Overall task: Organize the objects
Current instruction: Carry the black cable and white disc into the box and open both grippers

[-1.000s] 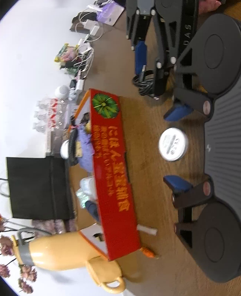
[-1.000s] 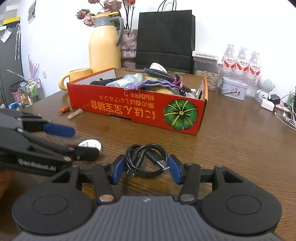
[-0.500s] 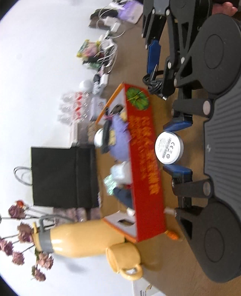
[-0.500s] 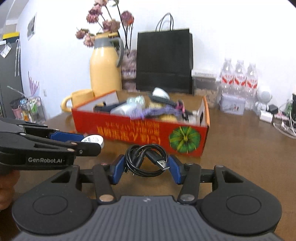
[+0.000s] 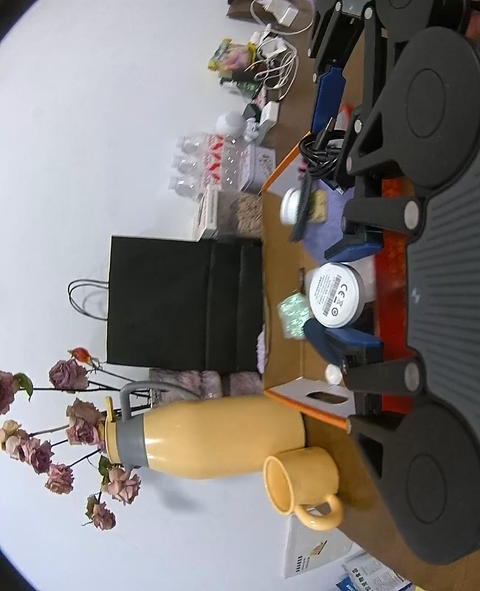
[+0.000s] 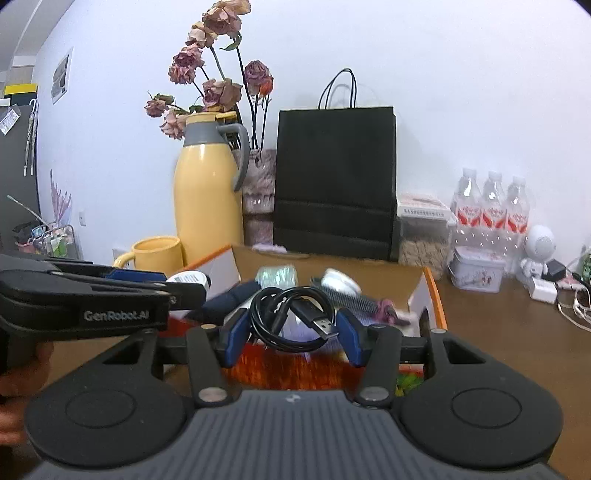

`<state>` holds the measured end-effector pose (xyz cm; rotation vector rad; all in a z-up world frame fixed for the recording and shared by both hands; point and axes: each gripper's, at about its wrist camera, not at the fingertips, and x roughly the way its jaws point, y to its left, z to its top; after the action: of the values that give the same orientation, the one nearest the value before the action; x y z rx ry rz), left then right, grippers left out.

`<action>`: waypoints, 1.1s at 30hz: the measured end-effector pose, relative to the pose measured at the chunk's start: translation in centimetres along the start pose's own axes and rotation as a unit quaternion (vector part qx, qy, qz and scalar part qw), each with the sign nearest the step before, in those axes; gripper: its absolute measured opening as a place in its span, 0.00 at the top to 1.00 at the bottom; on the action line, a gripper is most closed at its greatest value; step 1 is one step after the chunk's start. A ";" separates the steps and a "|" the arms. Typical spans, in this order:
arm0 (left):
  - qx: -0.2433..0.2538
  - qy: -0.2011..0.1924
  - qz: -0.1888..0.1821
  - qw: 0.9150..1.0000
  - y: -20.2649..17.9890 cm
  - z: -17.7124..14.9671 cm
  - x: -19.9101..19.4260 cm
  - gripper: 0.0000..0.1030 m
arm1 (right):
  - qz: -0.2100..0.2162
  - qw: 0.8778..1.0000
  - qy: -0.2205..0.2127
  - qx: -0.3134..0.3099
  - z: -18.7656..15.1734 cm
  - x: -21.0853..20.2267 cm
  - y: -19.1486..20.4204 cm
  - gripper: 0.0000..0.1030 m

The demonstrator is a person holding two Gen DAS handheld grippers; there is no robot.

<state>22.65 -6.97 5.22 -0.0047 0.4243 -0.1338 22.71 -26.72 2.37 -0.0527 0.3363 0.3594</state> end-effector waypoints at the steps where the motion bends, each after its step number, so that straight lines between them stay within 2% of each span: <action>1: -0.003 0.000 0.002 1.000 0.3 0.3 0.4 0.64 | 0.000 1.000 -0.002 -0.001 0.3 0.5 0.1 0.49; 9: -0.018 -0.008 0.014 1.000 2.5 2.9 4.2 0.63 | -0.009 1.000 -0.014 0.005 2.2 4.8 0.4 0.49; 12: -0.026 -0.003 0.008 1.000 3.4 3.5 5.9 0.63 | -0.010 1.000 -0.013 0.005 2.6 6.5 0.5 0.49; 23: -0.002 0.004 0.009 1.000 4.3 5.1 11.1 0.63 | -0.027 1.000 0.004 -0.001 3.5 11.8 0.3 0.47; 25: 0.001 0.000 0.011 1.000 4.3 5.2 11.6 0.50 | -0.034 0.999 0.007 -0.003 3.6 12.3 0.2 0.41; 27: -0.003 -0.008 0.012 1.000 4.6 5.4 11.8 0.13 | -0.042 0.999 0.008 -0.003 3.6 12.6 0.0 0.20; 29: -0.009 -0.019 0.014 1.000 4.9 5.3 11.8 0.01 | -0.047 0.999 0.005 -0.004 3.6 12.5 -0.2 0.14; 32: -0.020 -0.020 0.016 0.999 5.3 5.4 11.6 0.00 | -0.050 0.999 0.002 0.002 3.6 12.3 -0.6 0.00; 33: -0.023 -0.019 0.016 0.999 5.4 5.4 11.5 0.00 | -0.051 0.999 -0.001 0.003 3.6 12.1 -0.6 0.00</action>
<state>35.97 -3.28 5.25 -0.0454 0.3884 -0.0917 34.74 -22.80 1.72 -0.0636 0.3313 0.2568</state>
